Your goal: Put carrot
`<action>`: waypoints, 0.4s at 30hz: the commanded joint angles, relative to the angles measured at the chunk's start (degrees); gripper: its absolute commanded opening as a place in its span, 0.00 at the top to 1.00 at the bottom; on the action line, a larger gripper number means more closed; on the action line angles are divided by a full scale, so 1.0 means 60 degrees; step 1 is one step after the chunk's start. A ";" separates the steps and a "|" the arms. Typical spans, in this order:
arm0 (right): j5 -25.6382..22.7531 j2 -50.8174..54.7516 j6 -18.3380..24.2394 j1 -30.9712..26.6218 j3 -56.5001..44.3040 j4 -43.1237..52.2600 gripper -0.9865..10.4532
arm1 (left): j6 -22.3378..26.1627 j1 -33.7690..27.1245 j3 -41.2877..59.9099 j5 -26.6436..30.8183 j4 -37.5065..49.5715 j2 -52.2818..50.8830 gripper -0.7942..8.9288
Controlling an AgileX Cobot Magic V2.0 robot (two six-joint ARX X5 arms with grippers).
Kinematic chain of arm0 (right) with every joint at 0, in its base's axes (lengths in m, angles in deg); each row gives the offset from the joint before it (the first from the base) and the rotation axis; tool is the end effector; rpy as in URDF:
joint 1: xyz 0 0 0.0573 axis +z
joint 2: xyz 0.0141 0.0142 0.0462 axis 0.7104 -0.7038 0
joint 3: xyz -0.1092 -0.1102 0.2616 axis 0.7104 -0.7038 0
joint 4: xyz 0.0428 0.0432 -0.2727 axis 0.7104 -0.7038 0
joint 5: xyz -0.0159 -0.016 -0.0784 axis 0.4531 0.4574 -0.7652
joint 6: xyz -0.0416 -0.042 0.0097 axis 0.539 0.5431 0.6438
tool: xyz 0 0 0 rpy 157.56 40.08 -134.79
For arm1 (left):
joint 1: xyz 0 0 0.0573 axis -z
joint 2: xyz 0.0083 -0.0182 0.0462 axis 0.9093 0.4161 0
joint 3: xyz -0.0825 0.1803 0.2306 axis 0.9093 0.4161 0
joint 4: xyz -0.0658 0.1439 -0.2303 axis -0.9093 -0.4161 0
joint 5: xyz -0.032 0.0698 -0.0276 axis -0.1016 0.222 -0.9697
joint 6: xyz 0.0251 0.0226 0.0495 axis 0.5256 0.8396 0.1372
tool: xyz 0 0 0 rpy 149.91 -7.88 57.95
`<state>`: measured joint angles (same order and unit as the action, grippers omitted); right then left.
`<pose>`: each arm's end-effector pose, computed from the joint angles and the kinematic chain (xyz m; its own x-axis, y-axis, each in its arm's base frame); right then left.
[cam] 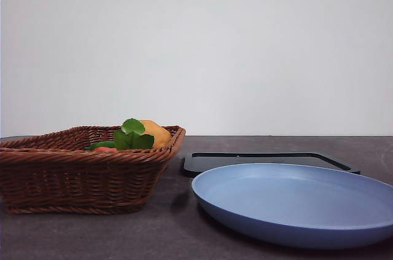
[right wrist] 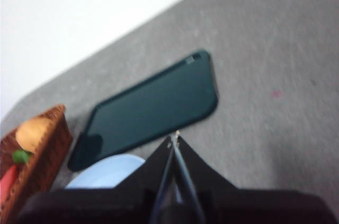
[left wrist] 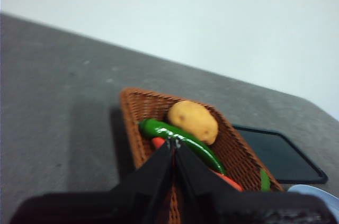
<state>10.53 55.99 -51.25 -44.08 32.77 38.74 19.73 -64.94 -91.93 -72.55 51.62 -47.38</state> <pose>0.0937 0.0091 0.1533 0.9560 0.2033 -0.2114 -0.0710 0.8598 0.5057 0.0909 -0.0120 0.1793 0.9538 -0.2956 -0.0534 0.2524 0.8851 -0.3910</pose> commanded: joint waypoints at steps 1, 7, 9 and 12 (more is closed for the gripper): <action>0.0040 -0.0364 -0.0069 0.0000 0.0583 -0.0262 0.91 | -0.0055 -0.0022 -0.0634 0.0073 -0.0357 0.0423 0.91; 0.0266 -0.1807 0.0317 0.0000 0.1869 -0.1067 0.91 | -0.0047 -0.0018 -0.1800 0.0018 -0.0637 0.2273 0.91; 0.0273 -0.2433 0.0481 0.0000 0.2397 -0.1450 0.91 | -0.0018 -0.0018 -0.2186 -0.0029 -0.0656 0.2976 0.91; 0.0674 -0.3322 0.1071 0.0000 0.3107 -0.1909 0.91 | 0.0346 0.0000 -0.2718 -0.0477 -0.0659 0.3982 0.91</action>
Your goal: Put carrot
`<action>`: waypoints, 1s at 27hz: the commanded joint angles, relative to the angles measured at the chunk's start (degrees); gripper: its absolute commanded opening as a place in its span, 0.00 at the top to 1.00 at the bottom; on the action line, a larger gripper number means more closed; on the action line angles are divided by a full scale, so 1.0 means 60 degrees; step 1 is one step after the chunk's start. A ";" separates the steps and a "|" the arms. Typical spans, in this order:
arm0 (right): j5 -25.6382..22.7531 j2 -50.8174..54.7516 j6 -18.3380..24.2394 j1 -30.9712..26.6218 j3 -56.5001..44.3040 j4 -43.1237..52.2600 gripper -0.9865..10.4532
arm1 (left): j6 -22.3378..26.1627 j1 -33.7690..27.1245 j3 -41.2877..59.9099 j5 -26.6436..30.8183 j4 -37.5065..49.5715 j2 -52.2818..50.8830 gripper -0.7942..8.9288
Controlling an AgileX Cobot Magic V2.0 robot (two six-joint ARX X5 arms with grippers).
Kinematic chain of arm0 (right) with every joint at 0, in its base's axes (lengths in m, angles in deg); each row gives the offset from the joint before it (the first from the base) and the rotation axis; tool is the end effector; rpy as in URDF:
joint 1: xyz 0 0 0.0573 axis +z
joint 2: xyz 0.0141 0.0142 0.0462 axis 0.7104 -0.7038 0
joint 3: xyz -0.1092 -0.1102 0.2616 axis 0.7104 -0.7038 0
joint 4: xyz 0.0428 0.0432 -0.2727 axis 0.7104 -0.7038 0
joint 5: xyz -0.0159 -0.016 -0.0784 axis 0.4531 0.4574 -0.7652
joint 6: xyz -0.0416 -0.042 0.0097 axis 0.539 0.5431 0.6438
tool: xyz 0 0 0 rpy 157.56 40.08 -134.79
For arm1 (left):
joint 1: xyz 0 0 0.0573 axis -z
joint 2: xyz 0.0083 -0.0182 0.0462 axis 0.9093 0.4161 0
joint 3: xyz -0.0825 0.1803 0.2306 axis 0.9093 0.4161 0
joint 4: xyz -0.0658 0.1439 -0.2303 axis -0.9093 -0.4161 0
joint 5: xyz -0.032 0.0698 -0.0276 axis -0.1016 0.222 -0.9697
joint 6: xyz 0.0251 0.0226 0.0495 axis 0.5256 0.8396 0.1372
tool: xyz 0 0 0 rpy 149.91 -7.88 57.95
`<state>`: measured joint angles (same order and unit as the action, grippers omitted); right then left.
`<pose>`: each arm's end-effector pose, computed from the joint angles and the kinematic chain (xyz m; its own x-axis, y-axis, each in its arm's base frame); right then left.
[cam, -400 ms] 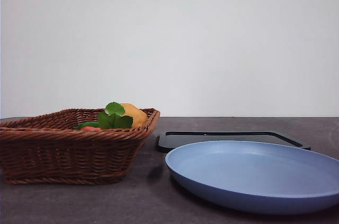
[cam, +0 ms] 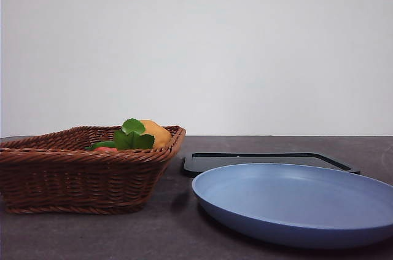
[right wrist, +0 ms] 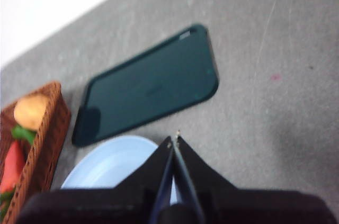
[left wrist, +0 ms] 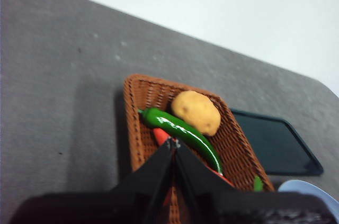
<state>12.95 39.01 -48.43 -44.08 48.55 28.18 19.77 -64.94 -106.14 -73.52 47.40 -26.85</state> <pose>0.1061 0.0110 0.2149 0.8841 0.2431 -0.3991 -0.0227 0.8753 0.4830 0.1170 -0.0128 0.2361 0.9229 -0.3116 -0.2263 0.1915 0.8812 -0.4322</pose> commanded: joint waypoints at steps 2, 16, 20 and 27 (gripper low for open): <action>0.0648 -0.1100 0.0907 0.0000 0.0922 -0.0437 0.91 | 0.0608 0.0066 -0.0718 -0.0597 0.0018 0.1264 0.91; 0.2350 -0.5941 0.2135 0.0062 0.2517 -0.2186 0.86 | 0.1723 0.2058 -0.3694 -0.1151 -0.2186 0.5264 0.91; 0.2313 -0.7184 0.2102 0.0306 0.2517 -0.1898 0.74 | 0.1636 0.2605 -0.3694 -0.1552 -0.1770 0.5431 0.74; 0.2310 -0.9041 0.1479 0.0882 0.2517 -0.0211 0.75 | 0.1599 0.2812 -0.3694 -0.1563 -0.1657 0.5431 0.65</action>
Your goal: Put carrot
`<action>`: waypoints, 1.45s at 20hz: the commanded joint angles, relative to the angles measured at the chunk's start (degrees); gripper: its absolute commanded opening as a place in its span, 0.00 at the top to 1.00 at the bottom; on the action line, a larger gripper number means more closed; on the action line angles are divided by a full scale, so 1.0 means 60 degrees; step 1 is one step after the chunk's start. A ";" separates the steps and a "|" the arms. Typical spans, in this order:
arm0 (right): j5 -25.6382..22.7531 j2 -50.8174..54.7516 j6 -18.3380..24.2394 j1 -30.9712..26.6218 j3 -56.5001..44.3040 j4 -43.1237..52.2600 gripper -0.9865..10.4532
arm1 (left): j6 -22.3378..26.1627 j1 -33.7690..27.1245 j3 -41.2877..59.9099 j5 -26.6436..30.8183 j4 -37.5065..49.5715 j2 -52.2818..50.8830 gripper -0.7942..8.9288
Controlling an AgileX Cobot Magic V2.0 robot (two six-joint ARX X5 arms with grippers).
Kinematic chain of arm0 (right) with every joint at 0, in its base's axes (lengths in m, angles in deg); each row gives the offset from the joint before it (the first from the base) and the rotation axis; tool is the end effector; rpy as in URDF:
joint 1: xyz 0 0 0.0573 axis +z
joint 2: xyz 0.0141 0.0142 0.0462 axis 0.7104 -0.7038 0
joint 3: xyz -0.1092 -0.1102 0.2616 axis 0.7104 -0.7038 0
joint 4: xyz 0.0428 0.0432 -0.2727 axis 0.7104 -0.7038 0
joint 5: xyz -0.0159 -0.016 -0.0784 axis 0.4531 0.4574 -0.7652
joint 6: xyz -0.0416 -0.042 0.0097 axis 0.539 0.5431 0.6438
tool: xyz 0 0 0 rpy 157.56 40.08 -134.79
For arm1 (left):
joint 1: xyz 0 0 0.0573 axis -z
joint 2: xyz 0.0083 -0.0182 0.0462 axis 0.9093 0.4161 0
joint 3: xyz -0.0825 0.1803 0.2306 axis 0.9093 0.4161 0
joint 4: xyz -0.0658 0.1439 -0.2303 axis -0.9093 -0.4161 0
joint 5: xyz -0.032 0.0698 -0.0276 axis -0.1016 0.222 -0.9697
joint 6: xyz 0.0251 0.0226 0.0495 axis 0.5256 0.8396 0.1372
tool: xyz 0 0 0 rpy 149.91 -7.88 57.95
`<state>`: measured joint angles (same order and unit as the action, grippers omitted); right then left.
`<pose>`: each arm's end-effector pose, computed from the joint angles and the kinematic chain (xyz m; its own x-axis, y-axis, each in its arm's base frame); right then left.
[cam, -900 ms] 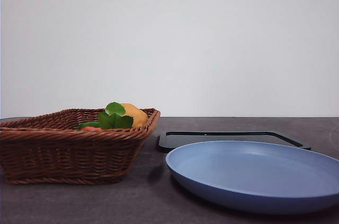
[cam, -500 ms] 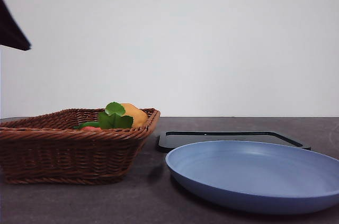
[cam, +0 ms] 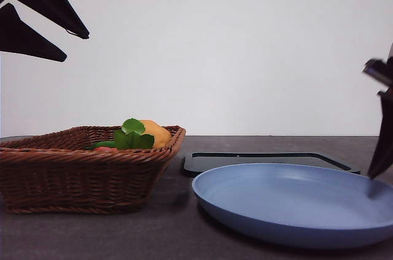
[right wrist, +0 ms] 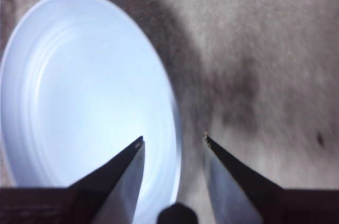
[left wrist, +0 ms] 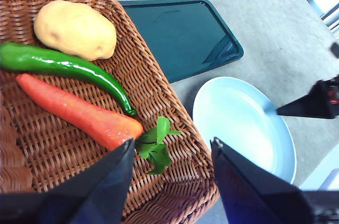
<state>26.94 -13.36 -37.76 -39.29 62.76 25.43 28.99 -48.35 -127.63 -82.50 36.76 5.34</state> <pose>0.2163 0.0404 0.1696 0.3261 0.4903 -0.8082 -0.0338 0.8605 0.5084 0.1929 -0.0775 0.2819 0.5674 -0.6437 -0.5135 0.4756 0.7652 -0.4338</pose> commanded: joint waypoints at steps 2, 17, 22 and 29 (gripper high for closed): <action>-0.0026 -0.0586 -0.0477 0.0091 0.0149 0.0372 0.82 | -0.0153 0.0047 -0.0113 -0.0055 0.0127 0.0066 0.65; -0.0069 0.1610 -0.0463 0.0084 0.0149 -0.0933 0.91 | -0.1122 0.0543 -0.0958 0.1173 0.0171 0.1643 0.53; -0.0328 0.1814 -0.0426 0.0080 0.0149 -0.0976 0.91 | -0.1122 0.0703 -0.2816 0.2025 -0.1457 0.4269 0.53; -0.0324 0.1814 -0.0277 0.0080 0.0149 -0.0973 0.91 | -0.1647 0.0714 -0.4484 0.1927 -0.2390 0.7165 0.53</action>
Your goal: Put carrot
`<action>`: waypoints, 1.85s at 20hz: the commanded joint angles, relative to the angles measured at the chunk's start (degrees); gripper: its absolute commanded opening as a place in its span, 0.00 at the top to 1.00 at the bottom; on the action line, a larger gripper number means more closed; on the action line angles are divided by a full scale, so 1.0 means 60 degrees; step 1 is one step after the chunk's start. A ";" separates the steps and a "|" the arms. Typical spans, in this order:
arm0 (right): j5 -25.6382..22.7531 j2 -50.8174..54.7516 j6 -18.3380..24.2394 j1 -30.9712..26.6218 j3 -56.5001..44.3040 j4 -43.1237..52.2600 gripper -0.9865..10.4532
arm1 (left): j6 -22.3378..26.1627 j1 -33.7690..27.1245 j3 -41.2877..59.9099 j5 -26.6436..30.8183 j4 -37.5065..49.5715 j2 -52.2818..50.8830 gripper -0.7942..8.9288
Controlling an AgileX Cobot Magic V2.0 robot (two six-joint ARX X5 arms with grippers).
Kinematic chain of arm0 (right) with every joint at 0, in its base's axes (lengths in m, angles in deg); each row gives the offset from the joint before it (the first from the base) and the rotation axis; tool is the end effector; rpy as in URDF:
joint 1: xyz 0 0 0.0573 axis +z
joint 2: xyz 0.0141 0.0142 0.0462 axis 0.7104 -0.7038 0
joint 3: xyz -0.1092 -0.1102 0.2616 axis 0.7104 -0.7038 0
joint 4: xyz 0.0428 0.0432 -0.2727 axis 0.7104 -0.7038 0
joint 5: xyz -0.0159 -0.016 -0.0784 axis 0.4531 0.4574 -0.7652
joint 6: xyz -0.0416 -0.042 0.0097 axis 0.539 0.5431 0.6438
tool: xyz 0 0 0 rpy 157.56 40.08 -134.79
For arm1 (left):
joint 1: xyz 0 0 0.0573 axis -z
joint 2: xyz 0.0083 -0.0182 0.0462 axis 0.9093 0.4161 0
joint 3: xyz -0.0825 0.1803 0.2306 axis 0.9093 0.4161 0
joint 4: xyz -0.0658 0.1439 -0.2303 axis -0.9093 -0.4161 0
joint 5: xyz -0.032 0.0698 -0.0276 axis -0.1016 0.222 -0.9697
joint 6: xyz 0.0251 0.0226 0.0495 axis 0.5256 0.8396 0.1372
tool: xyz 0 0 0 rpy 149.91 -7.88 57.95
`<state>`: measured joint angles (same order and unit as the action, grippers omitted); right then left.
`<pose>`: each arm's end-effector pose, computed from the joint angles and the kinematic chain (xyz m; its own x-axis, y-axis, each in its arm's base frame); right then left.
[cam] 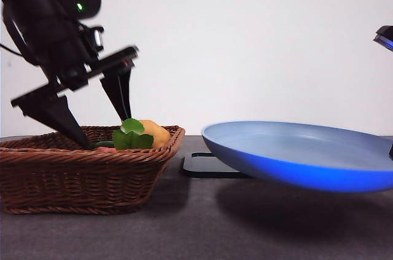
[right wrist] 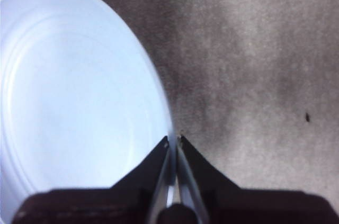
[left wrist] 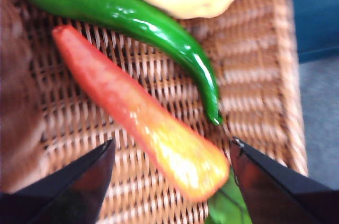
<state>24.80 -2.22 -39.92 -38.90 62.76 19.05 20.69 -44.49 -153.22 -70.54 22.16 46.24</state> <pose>0.1905 0.0377 0.2001 0.3999 0.4673 -0.7885 -0.0331 0.8671 0.4971 0.3331 -0.1380 0.2266 0.2913 -0.3833 -0.8765 0.1100 0.9236 -0.3673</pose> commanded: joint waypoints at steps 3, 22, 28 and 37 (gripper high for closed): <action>0.0033 -0.0044 0.0109 0.0015 0.0149 0.0117 0.91 | -0.0273 0.0069 -0.0219 -0.0058 0.0127 0.0823 0.53; 0.0033 -0.0047 0.0102 0.0015 0.0149 0.0466 0.91 | 0.4069 0.0856 -0.4160 -0.7927 -0.2911 0.1064 0.82; 0.0055 -0.0044 0.0073 0.0015 0.0149 0.0455 0.91 | 0.4069 0.4014 -0.4153 -0.0827 -0.1705 0.1100 0.82; 0.0095 -0.0047 0.0076 0.0015 0.0149 0.0397 0.91 | 0.4029 0.5311 -0.4153 0.0933 -0.0634 0.2266 0.82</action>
<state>24.89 -2.19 -39.53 -38.90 62.76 20.95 44.40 -13.23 -177.35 -64.95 18.42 58.35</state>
